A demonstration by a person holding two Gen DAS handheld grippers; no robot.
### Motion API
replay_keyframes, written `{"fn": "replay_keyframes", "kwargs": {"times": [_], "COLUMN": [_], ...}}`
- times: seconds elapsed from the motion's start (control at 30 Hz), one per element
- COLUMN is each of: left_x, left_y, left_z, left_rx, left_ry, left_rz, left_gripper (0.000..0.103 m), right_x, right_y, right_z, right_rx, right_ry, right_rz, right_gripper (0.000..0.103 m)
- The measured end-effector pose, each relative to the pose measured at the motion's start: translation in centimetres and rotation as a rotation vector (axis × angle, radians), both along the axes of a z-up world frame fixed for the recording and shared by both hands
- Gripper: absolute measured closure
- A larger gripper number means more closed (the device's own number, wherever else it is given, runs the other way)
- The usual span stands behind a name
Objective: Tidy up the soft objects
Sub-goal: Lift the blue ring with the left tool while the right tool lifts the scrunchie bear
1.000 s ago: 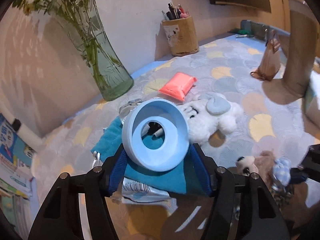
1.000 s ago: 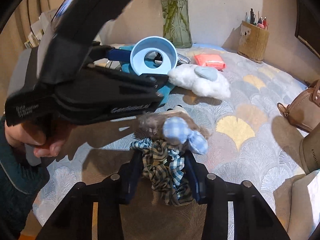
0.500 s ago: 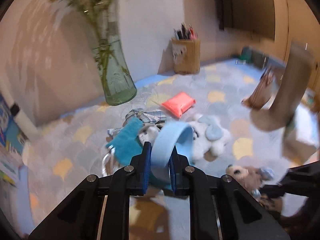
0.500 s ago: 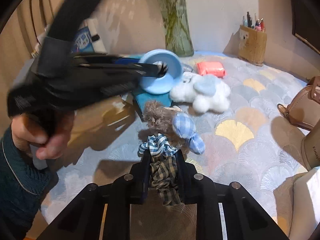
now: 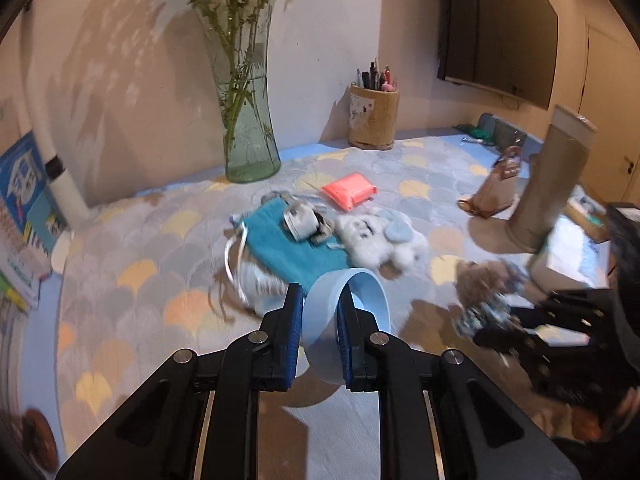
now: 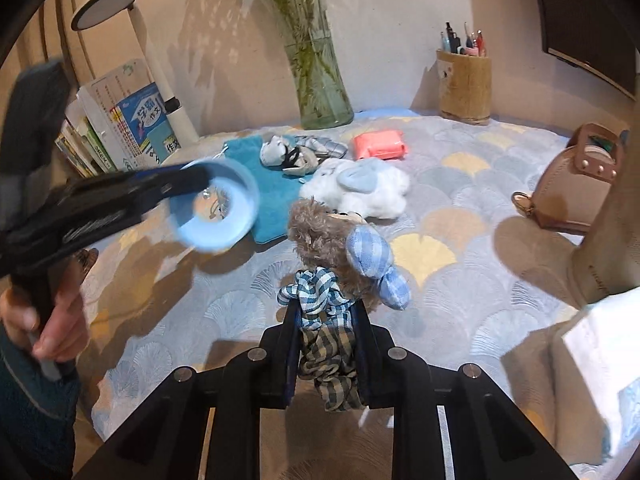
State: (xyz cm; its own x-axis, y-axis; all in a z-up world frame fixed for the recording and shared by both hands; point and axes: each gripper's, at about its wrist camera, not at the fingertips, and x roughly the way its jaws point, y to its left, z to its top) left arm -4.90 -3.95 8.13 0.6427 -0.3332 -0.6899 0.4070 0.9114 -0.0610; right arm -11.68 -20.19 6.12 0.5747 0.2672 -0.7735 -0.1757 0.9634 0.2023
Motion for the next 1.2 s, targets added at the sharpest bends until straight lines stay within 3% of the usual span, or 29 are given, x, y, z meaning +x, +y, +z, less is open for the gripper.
{"fn": "replay_keyframes", "kwargs": {"times": [0.07, 0.17, 0.2, 0.23, 0.33, 0.5, 0.57, 0.67, 0.8, 0.83, 0.87, 1.03, 1.13, 1.2], "left_x": [-1.1, -1.9, -2.0, -1.9, -1.9, -2.5, -2.6, -2.4, -2.3, -2.2, -2.3, -2.5, -2.9, -3.2], "left_y": [0.5, 1.0, 1.2, 1.6, 3.3, 4.2, 3.6, 2.3, 1.3, 1.2, 1.1, 0.9, 1.3, 1.2], "left_z": [-0.6, -2.6, -3.4, -4.2, -5.3, -5.7, -6.2, -6.9, -7.0, -7.0, -6.9, -6.5, -5.6, -4.8], "left_rx": [-0.027, 0.011, 0.032, 0.041, -0.02, -0.09, -0.07, 0.039, 0.09, 0.092, 0.086, 0.084, 0.011, -0.009], "left_ry": [0.044, 0.096, 0.116, 0.147, 0.223, 0.246, 0.252, 0.239, 0.206, 0.203, 0.198, 0.157, 0.154, 0.141], "left_rz": [0.001, 0.028, 0.034, 0.039, 0.02, -0.027, -0.031, 0.006, 0.022, 0.024, 0.019, 0.026, 0.019, 0.009], "left_gripper": [0.089, 0.088, 0.079, 0.063, 0.038, 0.021, 0.02, 0.02, 0.025, 0.035, 0.038, 0.039, 0.039, 0.039], "right_x": [-0.1, 0.0, 0.0, 0.0, -0.2, -0.5, -0.4, -0.4, -0.7, -0.8, -0.9, -1.6, -1.9, -2.0], "right_y": [-0.1, -0.5, -0.6, -0.8, -0.9, -0.2, 0.0, 0.3, 0.6, 0.7, 0.8, 1.1, 1.5, 2.1], "right_z": [-0.1, -0.8, -1.1, -1.4, -1.8, -1.9, -2.1, -2.1, -2.1, -2.1, -2.2, -2.3, -2.3, -2.2], "right_rx": [-0.019, -0.037, -0.029, -0.019, -0.017, -0.031, -0.03, -0.031, -0.032, -0.042, -0.055, -0.071, -0.091, -0.136], "right_ry": [0.016, 0.051, 0.064, 0.075, 0.097, 0.101, 0.111, 0.111, 0.108, 0.105, 0.105, 0.092, 0.067, 0.054], "right_rz": [0.007, -0.001, -0.003, -0.004, -0.006, 0.005, 0.005, 0.008, 0.014, 0.014, 0.016, -0.009, -0.041, -0.032], "right_gripper": [0.08, 0.08, 0.08, 0.08, 0.08, 0.079, 0.076, 0.071, 0.046, 0.046, 0.046, 0.044, 0.048, 0.077]}}
